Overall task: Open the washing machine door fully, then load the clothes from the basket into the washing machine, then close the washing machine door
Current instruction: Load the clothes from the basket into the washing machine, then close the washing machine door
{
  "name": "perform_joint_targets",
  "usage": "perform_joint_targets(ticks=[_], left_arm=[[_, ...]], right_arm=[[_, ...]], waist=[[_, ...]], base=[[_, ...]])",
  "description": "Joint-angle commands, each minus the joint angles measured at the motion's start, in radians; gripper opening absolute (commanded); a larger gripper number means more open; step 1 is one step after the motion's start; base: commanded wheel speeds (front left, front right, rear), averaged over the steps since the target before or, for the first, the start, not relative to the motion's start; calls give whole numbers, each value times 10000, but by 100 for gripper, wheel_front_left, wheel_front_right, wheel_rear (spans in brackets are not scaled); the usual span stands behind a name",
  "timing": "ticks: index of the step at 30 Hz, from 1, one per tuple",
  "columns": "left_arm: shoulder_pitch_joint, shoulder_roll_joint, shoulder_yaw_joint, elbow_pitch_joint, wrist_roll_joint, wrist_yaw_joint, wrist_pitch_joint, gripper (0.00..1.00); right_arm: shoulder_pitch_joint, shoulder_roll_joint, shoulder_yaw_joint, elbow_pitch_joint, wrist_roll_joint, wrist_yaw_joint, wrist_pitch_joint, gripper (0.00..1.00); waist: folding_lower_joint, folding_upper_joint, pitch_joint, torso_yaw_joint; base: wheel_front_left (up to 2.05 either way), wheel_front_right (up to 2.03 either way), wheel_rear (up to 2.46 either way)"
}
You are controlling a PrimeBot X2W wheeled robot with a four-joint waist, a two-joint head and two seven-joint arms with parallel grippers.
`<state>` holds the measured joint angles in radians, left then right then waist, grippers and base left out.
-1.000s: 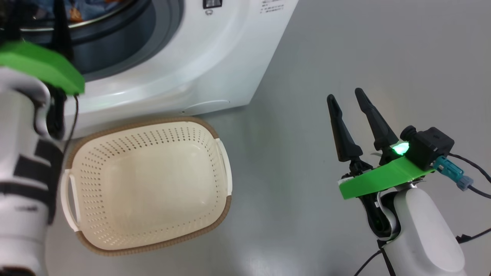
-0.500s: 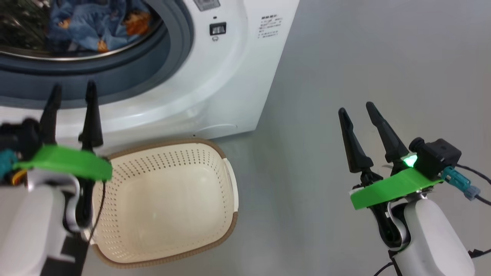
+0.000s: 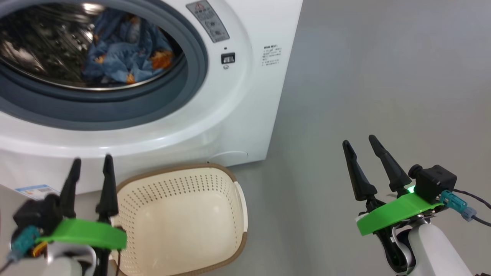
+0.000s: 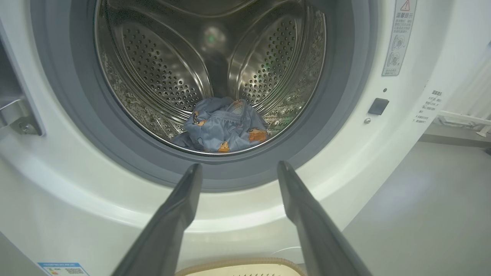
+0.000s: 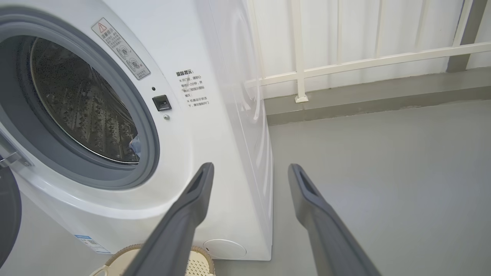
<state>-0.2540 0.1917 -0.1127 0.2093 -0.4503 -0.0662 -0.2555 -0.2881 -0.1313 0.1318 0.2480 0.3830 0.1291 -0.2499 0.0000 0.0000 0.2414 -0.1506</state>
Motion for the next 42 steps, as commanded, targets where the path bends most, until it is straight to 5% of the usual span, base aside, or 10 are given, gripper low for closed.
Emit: perform_joint_targets(ticks=[1,20,42], left_arm=[[360,81,511,-370,155,-37,-62,100],[2244,-1041,1311,-1003,1022,-390,-62,100],[2166,-1298,1374,-918,1009,-617,-63,100]], right_arm=[[162,-84,284,-186,204,16,-119,100],[1033,-497,614,-76,480,16,-119,100],[1131,-576,581,-202,512,16,-119,100]], waist=[[0,0,-538,192],[0,0,-1667,724],[0,0,-1730,908]], base=[[0,0,0],[0,0,0],[0,0,0]])
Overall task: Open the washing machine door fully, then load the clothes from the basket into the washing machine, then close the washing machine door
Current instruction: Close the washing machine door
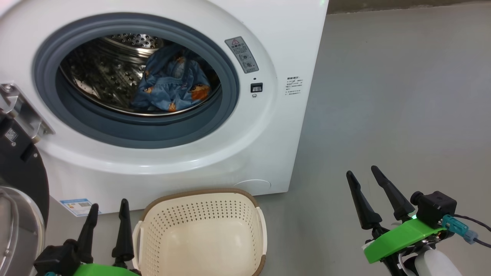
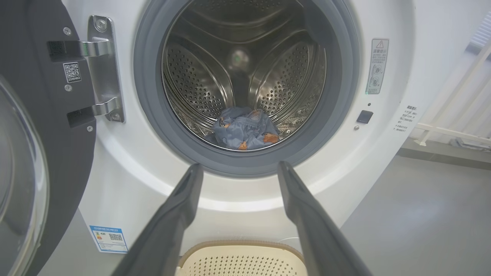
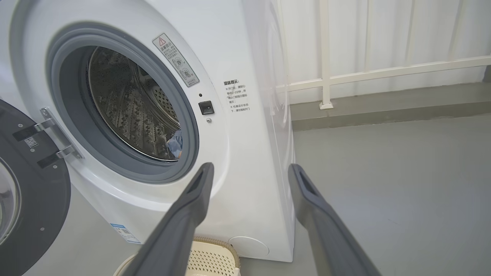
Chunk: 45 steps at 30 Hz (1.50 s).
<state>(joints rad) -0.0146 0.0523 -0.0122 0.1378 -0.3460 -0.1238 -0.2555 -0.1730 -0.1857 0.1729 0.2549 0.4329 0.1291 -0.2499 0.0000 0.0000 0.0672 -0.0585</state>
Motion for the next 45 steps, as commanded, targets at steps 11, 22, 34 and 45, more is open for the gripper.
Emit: perform_joint_targets(ticks=[11,22,34,45], left_arm=[[-305,102,446,-60,-224,-62,-63,100],[-315,176,280,-111,-426,-67,-63,100],[-258,221,194,-226,-584,-68,-63,100],[-292,246,162,-238,-606,-68,-63,100]], right_arm=[[-51,-18,108,-285,-9,16,-119,100],[-58,-19,104,-279,-9,16,-119,100],[-62,-13,109,-270,12,16,-119,100],[-95,-17,96,-280,26,16,-119,100]], waist=[[0,0,74,-86],[0,0,56,-83],[0,0,60,-87],[0,0,136,-80]], base=[[0,0,0],[0,0,0],[-57,57,0],[-164,164,0]])
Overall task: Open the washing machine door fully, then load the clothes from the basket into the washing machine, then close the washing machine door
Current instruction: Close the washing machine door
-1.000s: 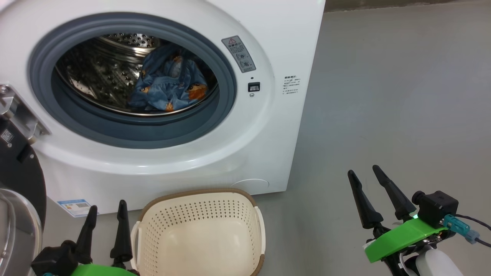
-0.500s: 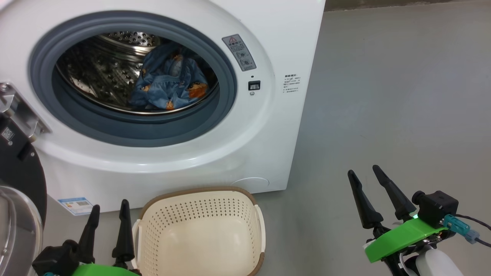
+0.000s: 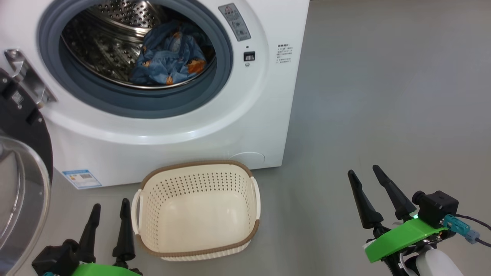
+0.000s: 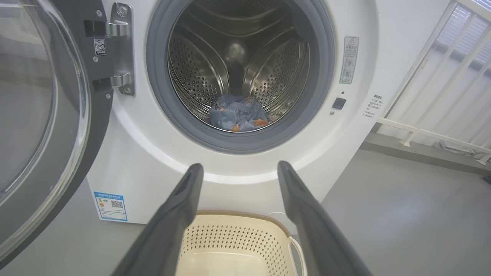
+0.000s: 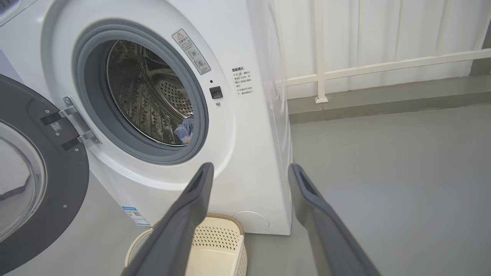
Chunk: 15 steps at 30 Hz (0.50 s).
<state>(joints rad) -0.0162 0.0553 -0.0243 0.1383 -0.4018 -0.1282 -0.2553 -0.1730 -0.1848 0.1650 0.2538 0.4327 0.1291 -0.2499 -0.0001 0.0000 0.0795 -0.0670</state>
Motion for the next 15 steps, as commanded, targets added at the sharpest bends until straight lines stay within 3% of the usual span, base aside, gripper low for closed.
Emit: perform_joint_targets(ticks=[1,7,15], left_arm=[[-287,217,274,-241,-55,-24,-65,100],[-300,215,239,-224,-71,-24,-65,100],[-289,203,224,-248,-41,-25,-65,100]], right_arm=[[-100,-28,171,-271,26,16,-119,100],[-104,-38,171,-259,24,16,-119,100],[-99,-52,184,-256,31,16,-119,100]], waist=[[1,0,15,8],[1,0,-3,16],[1,0,-29,29]], base=[[-111,111,0],[-70,70,0],[-6,6,0]])
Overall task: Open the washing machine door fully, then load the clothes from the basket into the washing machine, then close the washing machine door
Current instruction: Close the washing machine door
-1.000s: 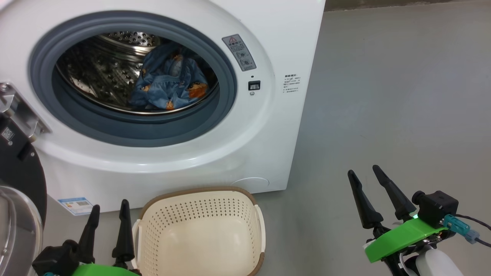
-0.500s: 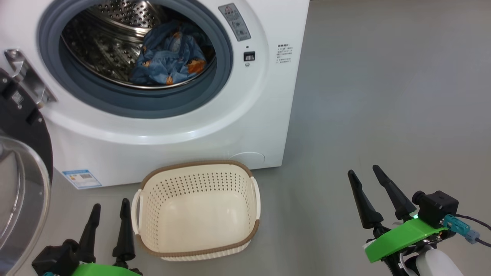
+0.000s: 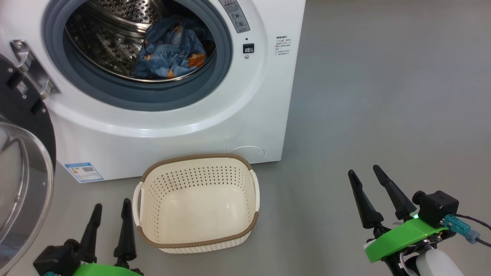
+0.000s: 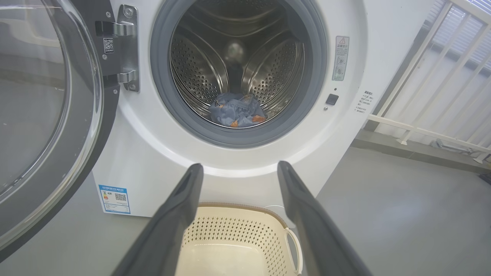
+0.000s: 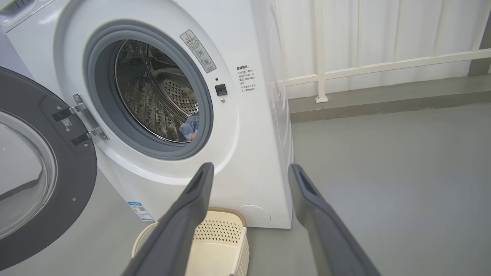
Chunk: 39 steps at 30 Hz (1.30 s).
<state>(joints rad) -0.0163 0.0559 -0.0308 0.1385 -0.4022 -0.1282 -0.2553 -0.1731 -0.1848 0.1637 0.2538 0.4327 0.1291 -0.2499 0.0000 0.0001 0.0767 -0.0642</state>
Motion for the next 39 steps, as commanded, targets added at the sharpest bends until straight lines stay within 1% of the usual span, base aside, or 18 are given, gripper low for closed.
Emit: perform_joint_targets(ticks=[1,14,18,25,31,32,33,34,39], left_arm=[[-285,195,294,-254,-33,-25,-65,100],[-290,179,273,-300,-5,-25,-65,100],[-338,186,257,-262,71,-25,-65,100],[-292,127,293,-174,128,-25,-65,100],[-232,86,319,-123,197,-25,-65,100],[-232,86,319,-123,197,-25,-65,100],[-195,77,344,-96,237,-25,-65,100],[-195,77,344,-96,237,-25,-65,100],[-145,56,514,-38,475,-24,-65,100]], right_arm=[[-95,-53,199,-257,32,16,-119,100],[-71,-42,187,-267,5,16,-119,100],[-67,-67,185,-260,-55,16,-119,100],[-73,-203,248,-156,-229,16,-119,100],[-82,-278,367,-68,-390,16,-119,100],[-82,-278,367,-68,-390,16,-119,100],[-82,-268,402,-56,-403,16,-119,100],[-82,-268,402,-56,-403,16,-119,100],[-60,-255,471,-18,-445,16,-119,100]], waist=[[0,-1,-1,1],[0,-1,-4,52],[0,-1,15,176],[0,-1,-127,695],[0,-1,-281,1338],[0,-1,-281,1338],[0,-1,-329,1592],[0,-1,-329,1592],[0,-1,-441,2303]], base=[[0,0,0],[0,0,0],[0,0,0],[0,0,0],[0,0,0],[0,0,0],[0,0,0],[0,0,0],[0,0,0]])
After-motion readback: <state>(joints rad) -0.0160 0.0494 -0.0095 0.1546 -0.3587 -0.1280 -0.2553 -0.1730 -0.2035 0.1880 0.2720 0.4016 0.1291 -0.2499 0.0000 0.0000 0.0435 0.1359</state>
